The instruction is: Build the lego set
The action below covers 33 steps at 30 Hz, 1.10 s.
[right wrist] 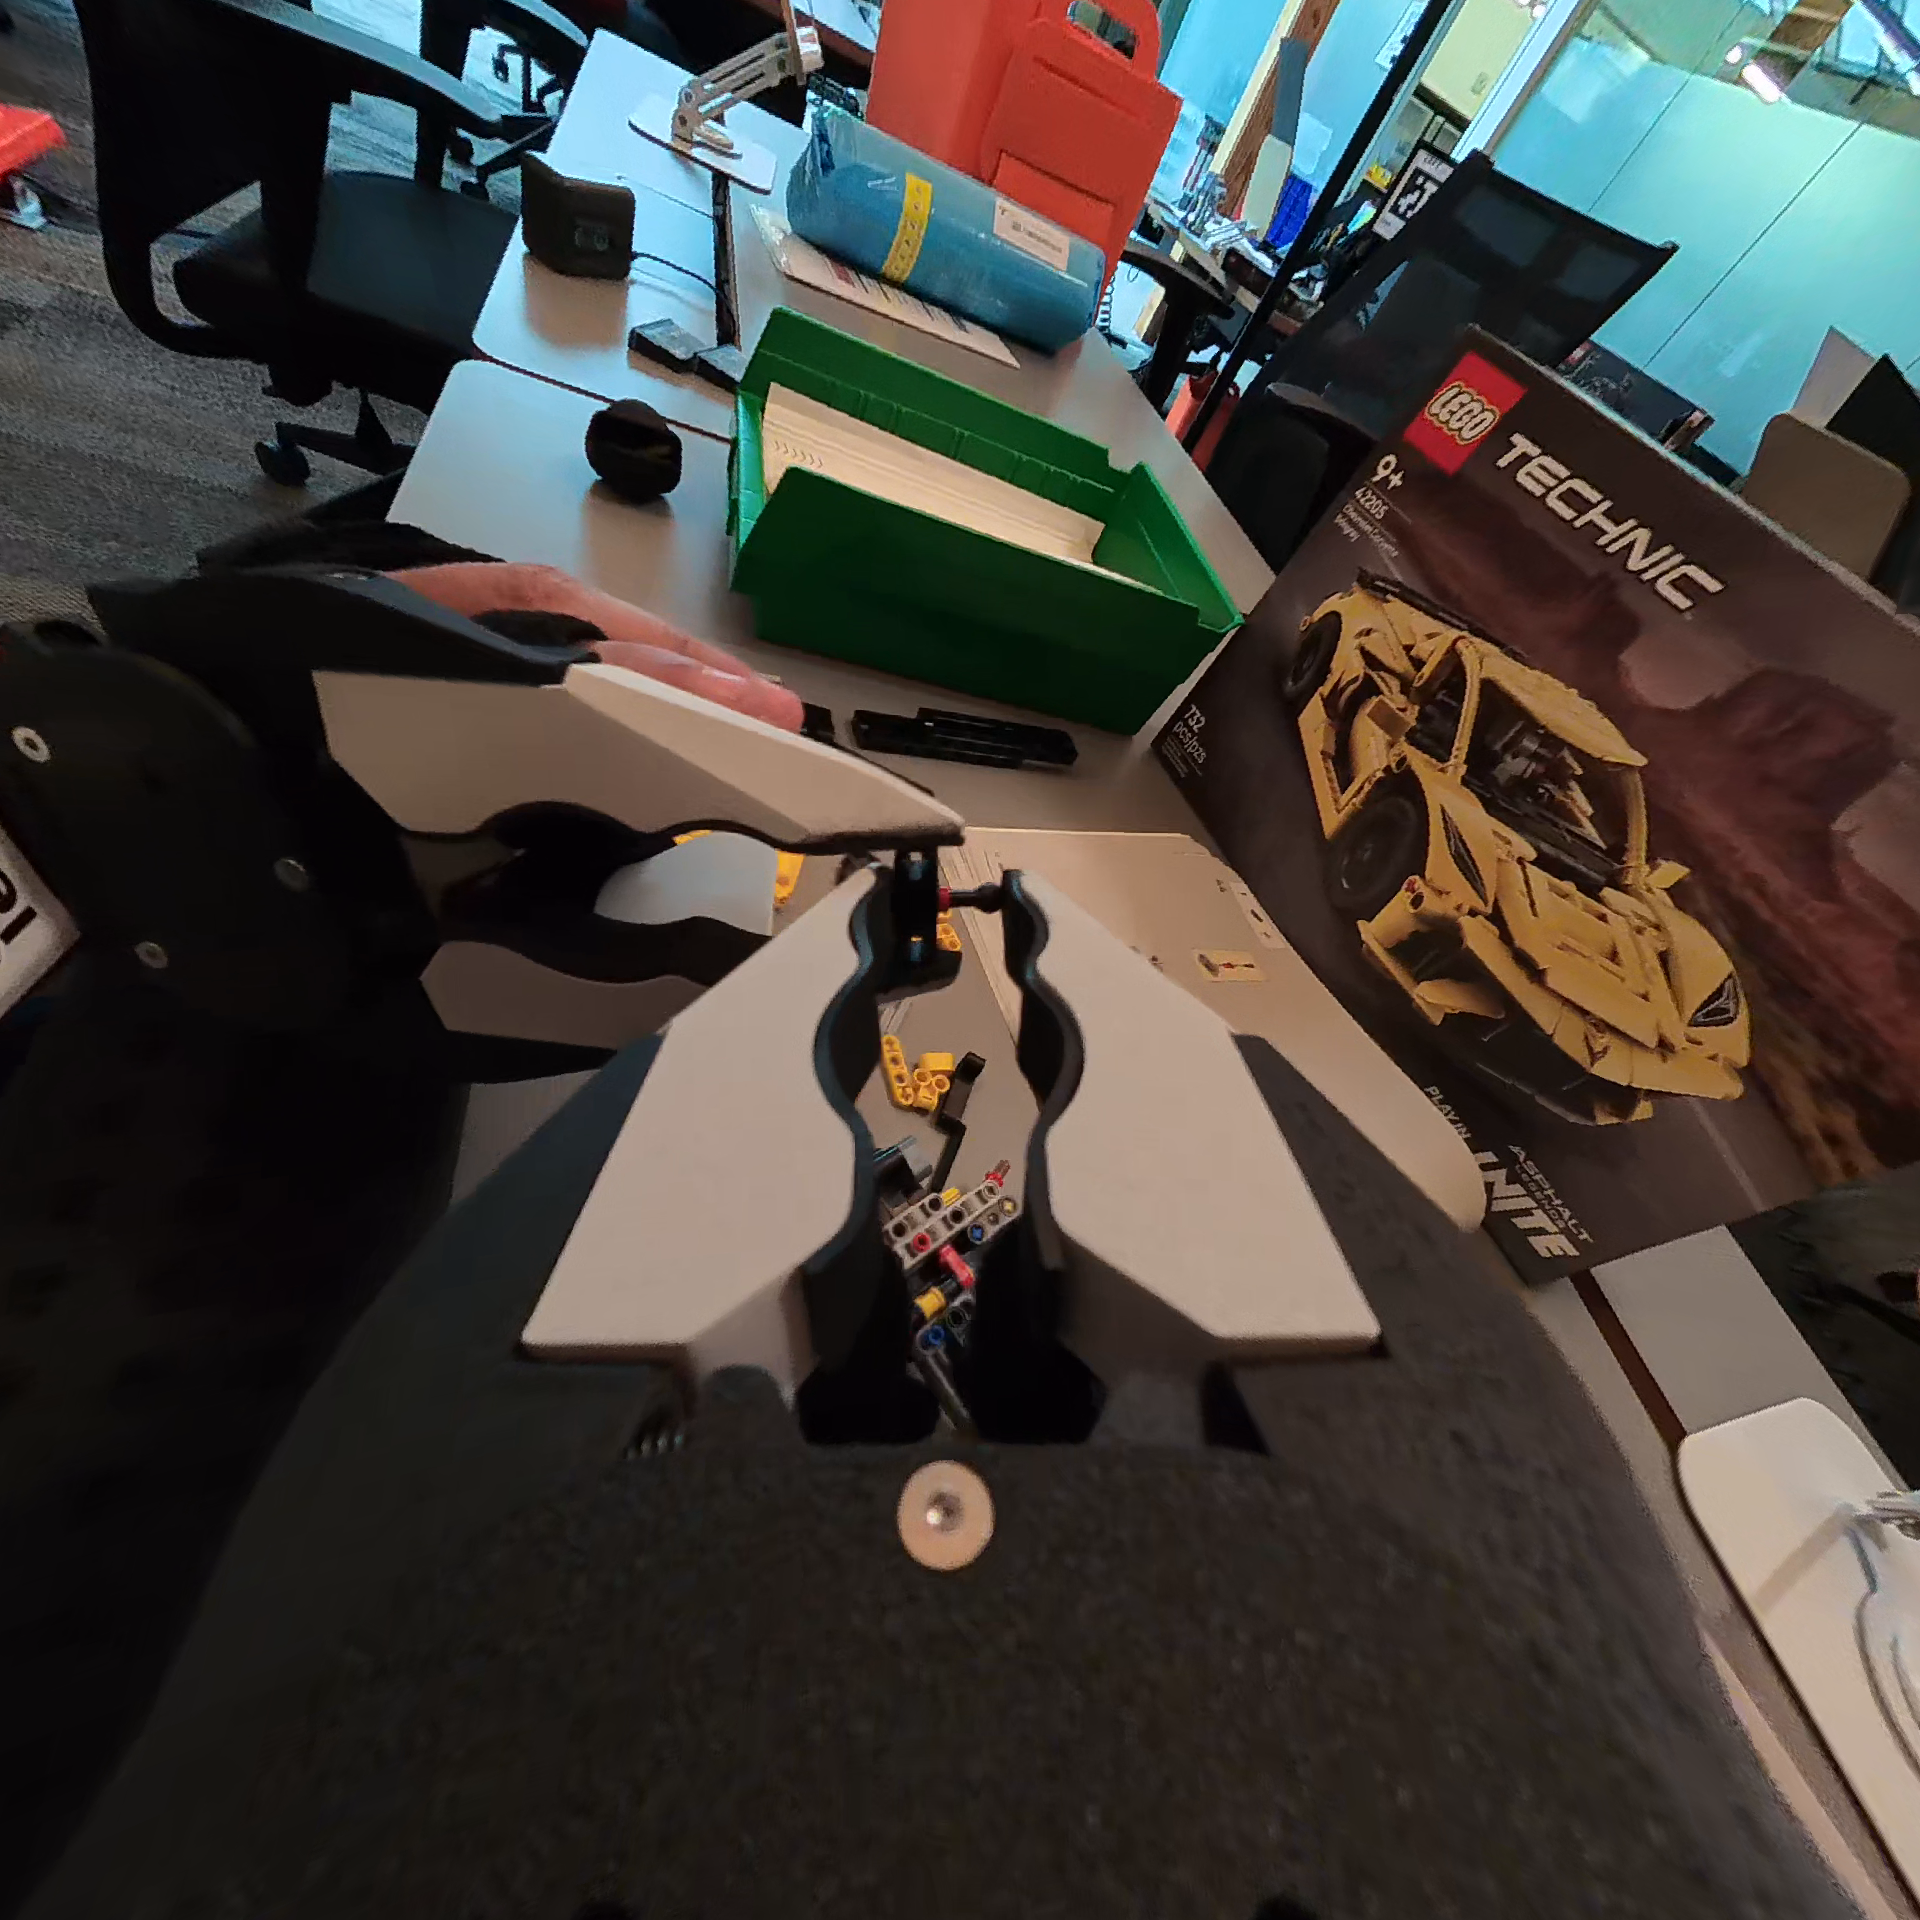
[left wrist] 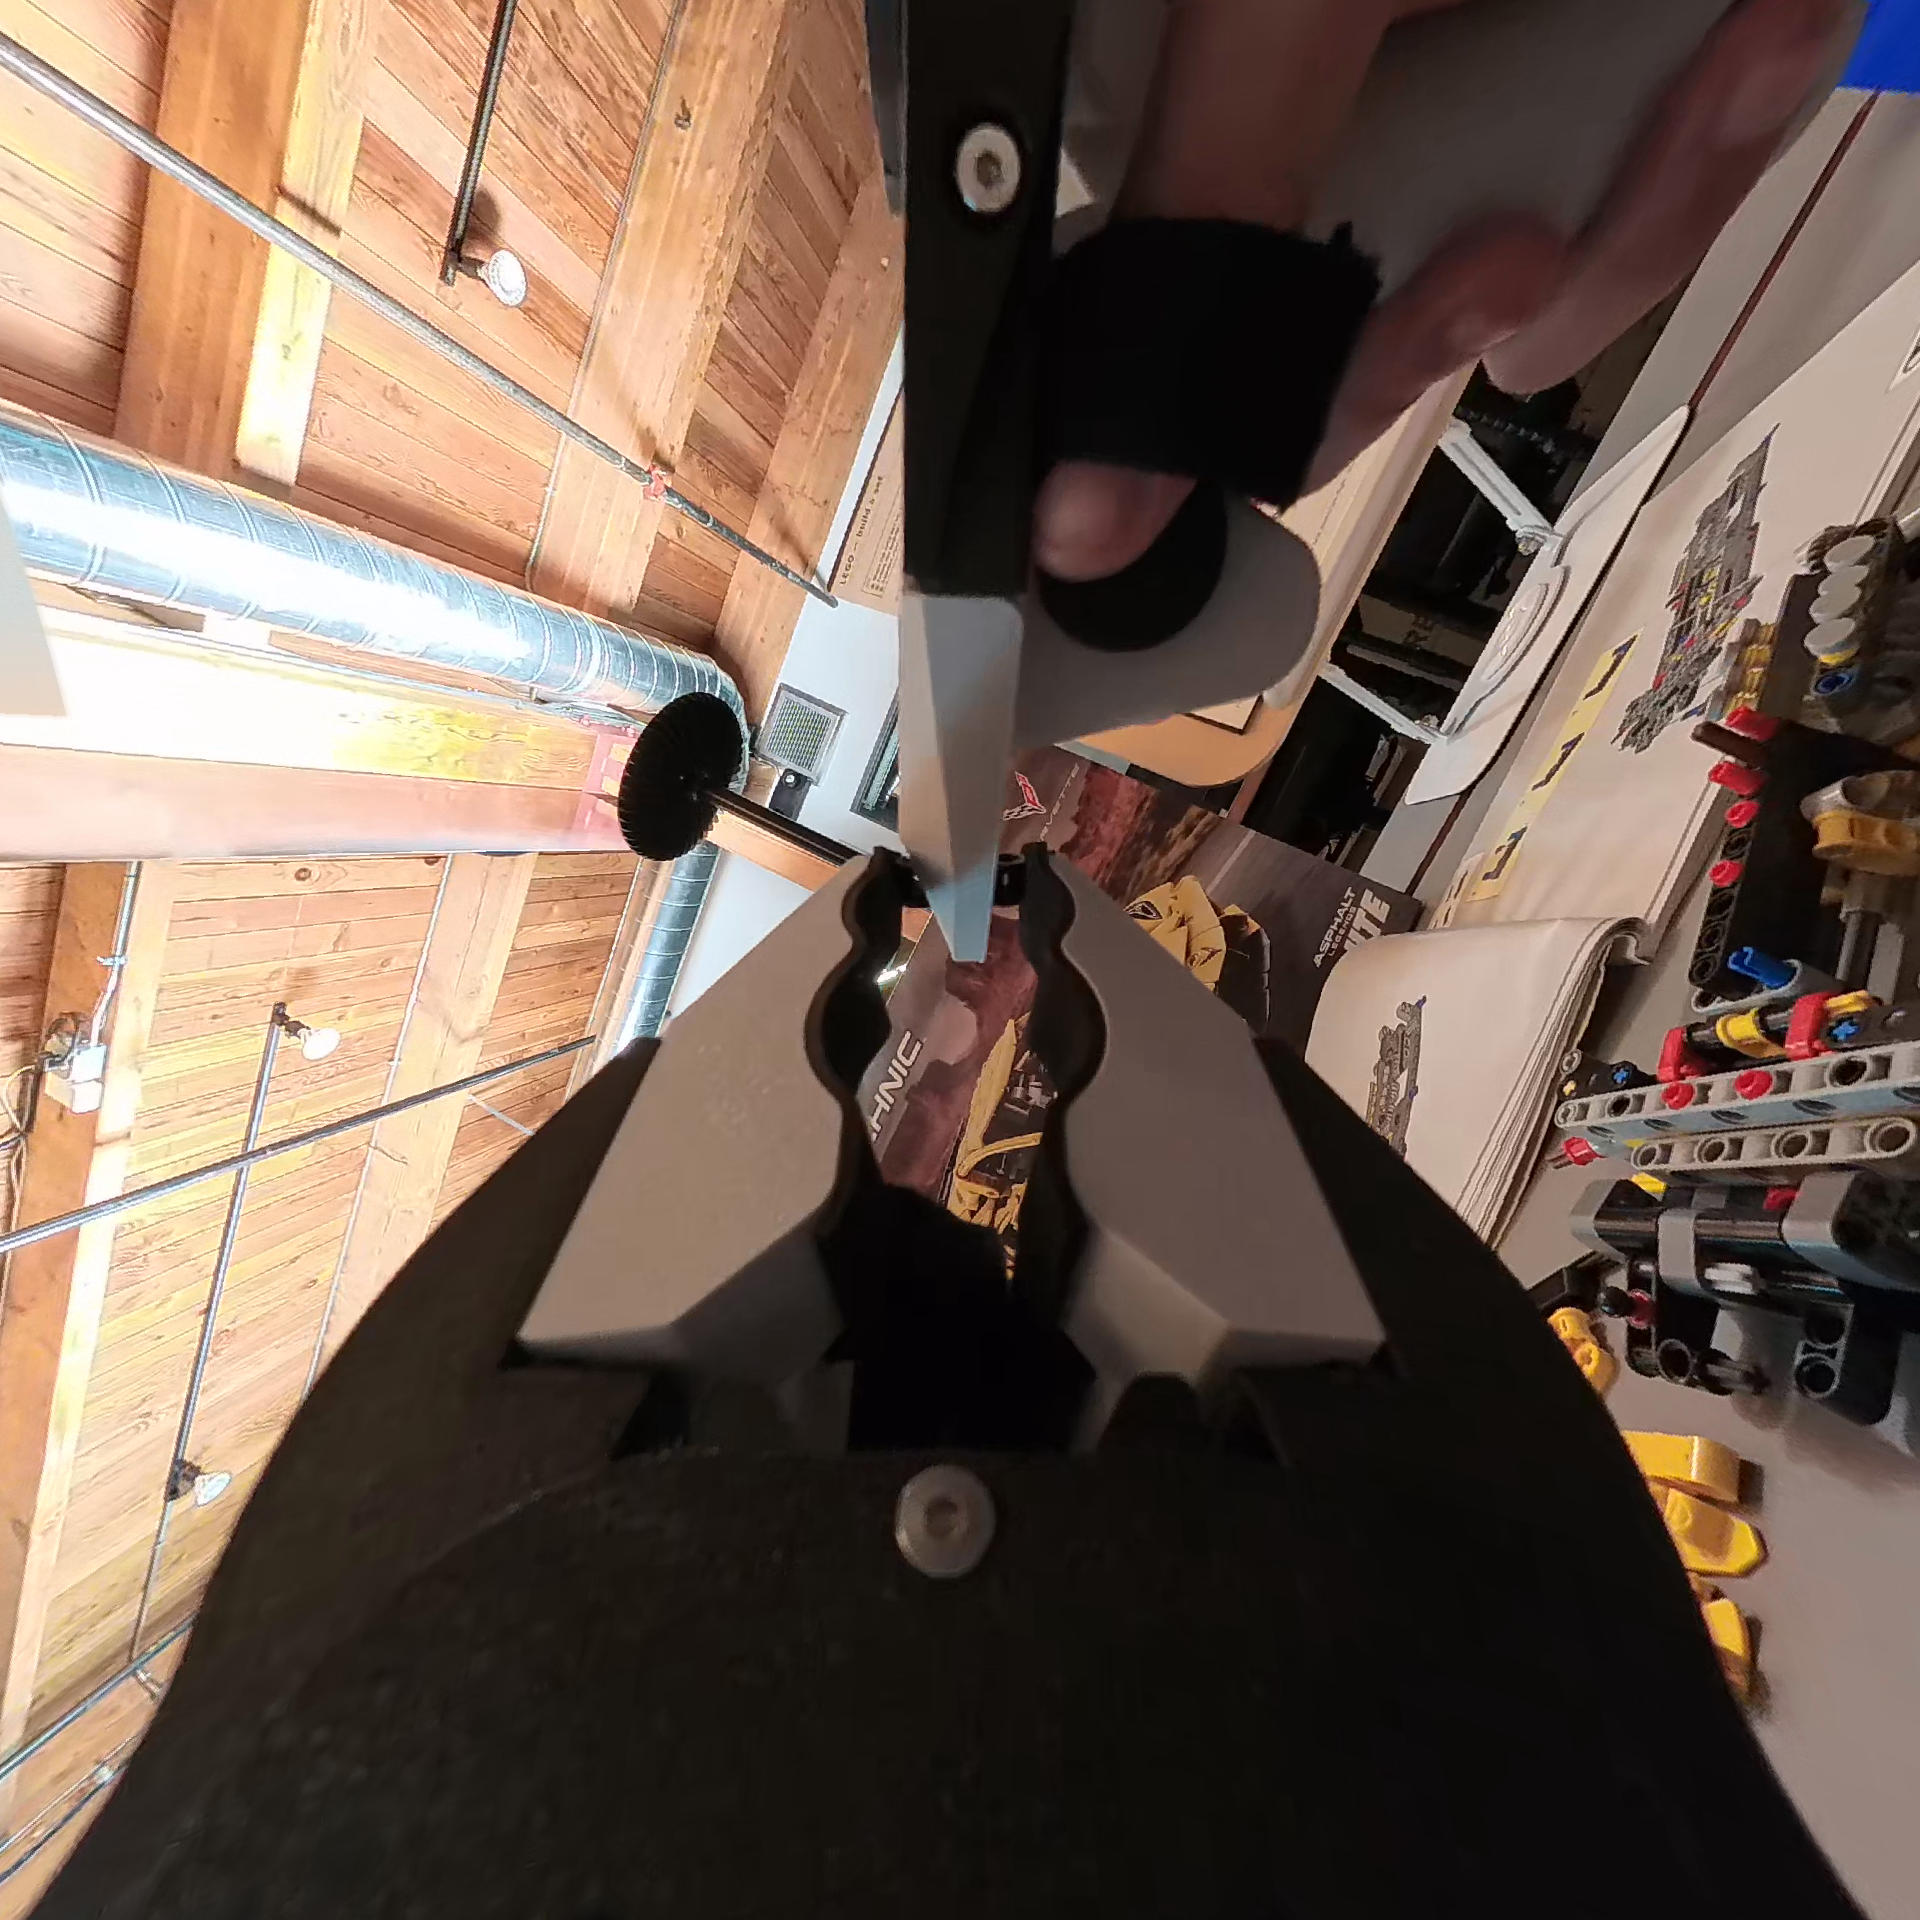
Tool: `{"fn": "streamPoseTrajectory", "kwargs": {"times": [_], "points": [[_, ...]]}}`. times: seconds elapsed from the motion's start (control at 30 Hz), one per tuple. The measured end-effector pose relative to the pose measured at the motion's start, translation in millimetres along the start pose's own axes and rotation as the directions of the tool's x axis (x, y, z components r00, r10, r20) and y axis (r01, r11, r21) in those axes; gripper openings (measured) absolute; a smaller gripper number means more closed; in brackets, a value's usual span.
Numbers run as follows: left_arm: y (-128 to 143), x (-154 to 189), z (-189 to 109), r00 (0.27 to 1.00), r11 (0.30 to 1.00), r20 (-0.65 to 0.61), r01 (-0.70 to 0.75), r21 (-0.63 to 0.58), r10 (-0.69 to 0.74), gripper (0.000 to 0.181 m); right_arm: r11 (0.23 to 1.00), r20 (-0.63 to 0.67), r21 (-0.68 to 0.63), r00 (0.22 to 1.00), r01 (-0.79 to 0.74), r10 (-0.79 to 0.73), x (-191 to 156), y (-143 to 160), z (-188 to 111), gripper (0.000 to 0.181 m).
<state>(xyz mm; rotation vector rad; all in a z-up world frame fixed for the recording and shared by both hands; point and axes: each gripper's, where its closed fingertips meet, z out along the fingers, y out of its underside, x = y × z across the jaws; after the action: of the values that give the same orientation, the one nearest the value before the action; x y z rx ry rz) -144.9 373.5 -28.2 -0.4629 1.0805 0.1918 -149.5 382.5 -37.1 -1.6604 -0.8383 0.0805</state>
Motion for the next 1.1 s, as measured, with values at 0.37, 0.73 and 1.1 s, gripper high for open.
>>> {"fn": "streamPoseTrajectory", "kwargs": {"times": [0.37, 0.73, 1.1], "points": [[2, 1, 2, 1.000, 1.000, 0.001, 0.001, -0.019, -0.001, 0.021, 1.000, -0.008, -0.011, 1.000, -0.015, 0.015, -1, 1, 2, 0.013], [53, -3, 20, 0.824, 0.822, -0.084, 0.542, -0.173, -0.561, 0.021, 0.910, 0.015, 0.068, 0.913, -0.409, 0.409, 46, 26, -6, 0.030], [81, -5, 72, -0.033, 0.090, -0.423, 0.959, -0.267, -0.906, 0.021, 0.685, 0.104, 0.166, 0.703, -0.709, 0.703, 63, 59, -2, 0.018]]}}
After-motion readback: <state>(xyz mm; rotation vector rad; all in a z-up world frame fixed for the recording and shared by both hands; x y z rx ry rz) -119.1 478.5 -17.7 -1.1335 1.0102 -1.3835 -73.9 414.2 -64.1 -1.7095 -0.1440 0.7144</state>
